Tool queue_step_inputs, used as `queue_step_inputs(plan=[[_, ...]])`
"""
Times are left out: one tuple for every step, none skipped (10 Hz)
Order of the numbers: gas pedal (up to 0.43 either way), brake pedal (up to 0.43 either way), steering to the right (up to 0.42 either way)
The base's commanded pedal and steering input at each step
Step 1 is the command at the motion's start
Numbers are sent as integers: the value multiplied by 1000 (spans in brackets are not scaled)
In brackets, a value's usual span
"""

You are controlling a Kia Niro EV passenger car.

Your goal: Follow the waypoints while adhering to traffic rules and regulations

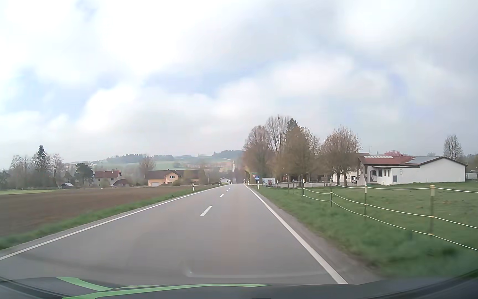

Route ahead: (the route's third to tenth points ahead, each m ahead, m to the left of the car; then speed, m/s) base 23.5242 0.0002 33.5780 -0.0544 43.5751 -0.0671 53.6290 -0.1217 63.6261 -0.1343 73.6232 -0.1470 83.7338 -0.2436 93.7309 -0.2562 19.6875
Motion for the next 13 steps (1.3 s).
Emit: queue_step_inputs(plan=[[0, 110, 3], [0, 116, 3], [0, 122, 3], [0, 116, 3], [0, 122, 3], [0, 122, 3], [0, 128, 3], [0, 128, 3], [0, 134, 3], [0, 140, 3], [0, 146, 2], [0, 146, 2], [0, 152, 1]])
